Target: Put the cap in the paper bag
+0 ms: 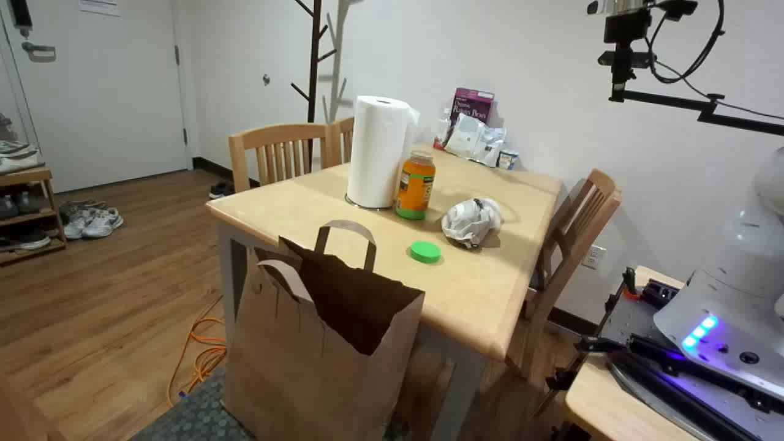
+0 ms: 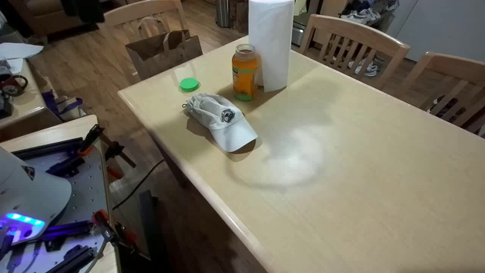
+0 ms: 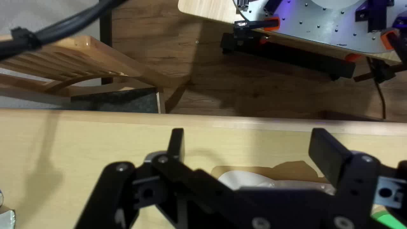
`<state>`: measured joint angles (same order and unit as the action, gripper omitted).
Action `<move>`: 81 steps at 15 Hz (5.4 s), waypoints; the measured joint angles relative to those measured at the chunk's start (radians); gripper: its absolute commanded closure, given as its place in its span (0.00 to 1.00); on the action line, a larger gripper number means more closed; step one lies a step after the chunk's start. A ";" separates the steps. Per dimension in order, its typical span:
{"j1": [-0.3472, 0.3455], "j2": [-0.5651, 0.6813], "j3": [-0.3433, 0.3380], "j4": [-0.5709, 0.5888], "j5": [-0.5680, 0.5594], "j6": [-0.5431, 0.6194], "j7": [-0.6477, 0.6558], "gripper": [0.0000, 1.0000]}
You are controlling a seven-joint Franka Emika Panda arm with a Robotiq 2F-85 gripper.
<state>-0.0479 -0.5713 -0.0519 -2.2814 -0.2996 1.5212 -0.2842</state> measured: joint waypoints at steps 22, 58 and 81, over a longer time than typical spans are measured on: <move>0.026 0.072 -0.468 -0.203 0.592 0.502 -0.357 0.00; -0.204 0.925 -0.267 0.239 0.971 0.180 -0.768 0.00; -0.288 0.959 -0.165 0.278 0.938 0.226 -0.792 0.00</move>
<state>-0.3359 0.3877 -0.2172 -2.0031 0.6380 1.7476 -1.0758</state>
